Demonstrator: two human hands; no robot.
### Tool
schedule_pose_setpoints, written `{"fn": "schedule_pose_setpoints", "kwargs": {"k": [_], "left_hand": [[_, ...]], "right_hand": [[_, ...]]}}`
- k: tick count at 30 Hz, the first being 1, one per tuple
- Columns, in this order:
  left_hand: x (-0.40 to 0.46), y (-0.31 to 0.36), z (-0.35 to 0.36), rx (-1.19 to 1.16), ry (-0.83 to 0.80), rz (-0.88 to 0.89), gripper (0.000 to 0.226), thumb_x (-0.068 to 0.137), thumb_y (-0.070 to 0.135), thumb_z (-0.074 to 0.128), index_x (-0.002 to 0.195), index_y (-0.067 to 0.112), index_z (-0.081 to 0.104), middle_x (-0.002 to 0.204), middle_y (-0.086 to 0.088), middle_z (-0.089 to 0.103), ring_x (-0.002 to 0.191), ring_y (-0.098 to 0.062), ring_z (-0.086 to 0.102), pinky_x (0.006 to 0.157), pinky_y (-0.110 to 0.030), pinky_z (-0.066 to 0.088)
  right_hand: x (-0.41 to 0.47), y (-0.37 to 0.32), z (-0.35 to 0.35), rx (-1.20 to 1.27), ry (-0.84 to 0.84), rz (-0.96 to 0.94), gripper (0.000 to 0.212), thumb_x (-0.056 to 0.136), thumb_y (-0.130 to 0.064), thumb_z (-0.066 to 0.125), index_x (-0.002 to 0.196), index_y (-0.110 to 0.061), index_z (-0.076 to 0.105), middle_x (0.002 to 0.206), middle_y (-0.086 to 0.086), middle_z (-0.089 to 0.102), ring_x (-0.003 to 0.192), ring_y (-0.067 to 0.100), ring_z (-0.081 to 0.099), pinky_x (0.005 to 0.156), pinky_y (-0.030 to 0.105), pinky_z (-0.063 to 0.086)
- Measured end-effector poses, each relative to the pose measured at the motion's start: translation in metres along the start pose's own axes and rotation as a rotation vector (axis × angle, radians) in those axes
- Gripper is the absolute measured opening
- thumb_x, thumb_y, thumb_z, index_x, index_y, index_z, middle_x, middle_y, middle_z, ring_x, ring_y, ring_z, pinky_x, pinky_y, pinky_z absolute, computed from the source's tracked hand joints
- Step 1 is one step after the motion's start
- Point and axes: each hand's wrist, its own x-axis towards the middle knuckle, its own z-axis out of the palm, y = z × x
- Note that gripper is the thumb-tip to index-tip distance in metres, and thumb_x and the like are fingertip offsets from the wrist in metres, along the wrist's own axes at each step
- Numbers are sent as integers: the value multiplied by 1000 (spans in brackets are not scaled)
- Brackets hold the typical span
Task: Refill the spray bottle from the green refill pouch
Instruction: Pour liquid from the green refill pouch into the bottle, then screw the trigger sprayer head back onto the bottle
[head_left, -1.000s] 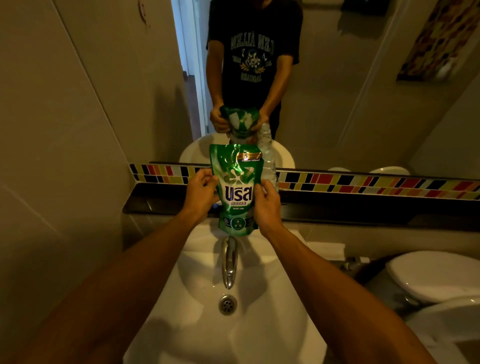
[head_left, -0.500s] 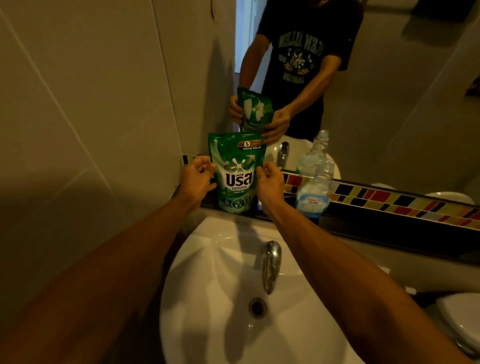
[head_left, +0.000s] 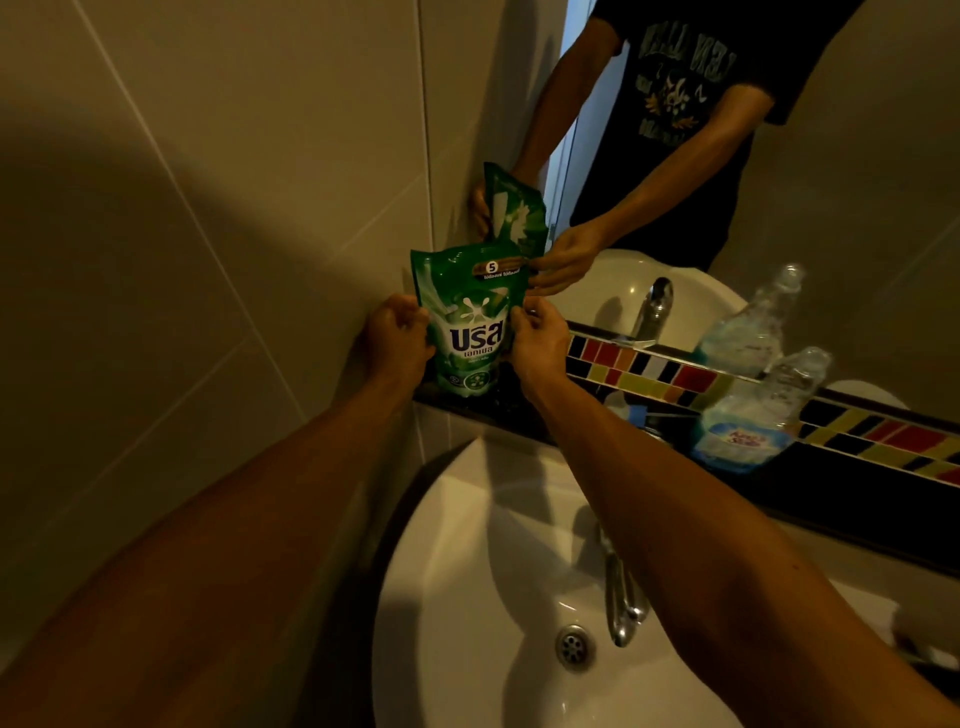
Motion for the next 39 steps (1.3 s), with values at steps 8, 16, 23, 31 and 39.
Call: {"fn": "schedule_pose_setpoints", "kwargs": {"k": [8,16,23,31,39], "left_hand": [[18,-20,12,-120,84,5,12,98,6,57,95,18,54,101,-5,66,101,-34,69,73,-39,60],[-21,-13,32,145,355,192,41,88,20,65,125,11,50,108,0,51,87,-11,50,66,-18,38],[-71,-28,60,256,47,229,17,90,13,66,106,10,65,97,-6,66,83,-19,62,74,-32,56],[-120,-36,111,411,-426,269,50,93,22,66,141,17,54,136,-8,62,120,-23,61,97,-44,54],[-134,-38,164,482,-500,273,44,95,29,65,136,14,57,130,-9,63,115,-28,62,82,-31,45]], "right_hand": [[6,9,3,2,12,-10,14,101,-9,60,92,-20,59,100,18,73,97,38,72,85,60,61],[-28,2,-31,31,-78,40,48,100,-7,64,144,-11,46,124,9,68,113,22,67,97,39,58],[-69,17,-99,-108,61,30,39,100,-16,66,138,-14,55,111,10,70,102,26,69,89,38,59],[-113,22,-202,-150,260,-20,31,101,-14,65,132,-14,59,93,-6,66,88,2,65,76,12,50],[-117,5,-275,-123,393,-51,58,93,-20,77,143,-24,48,138,4,59,120,16,63,86,28,63]]}}
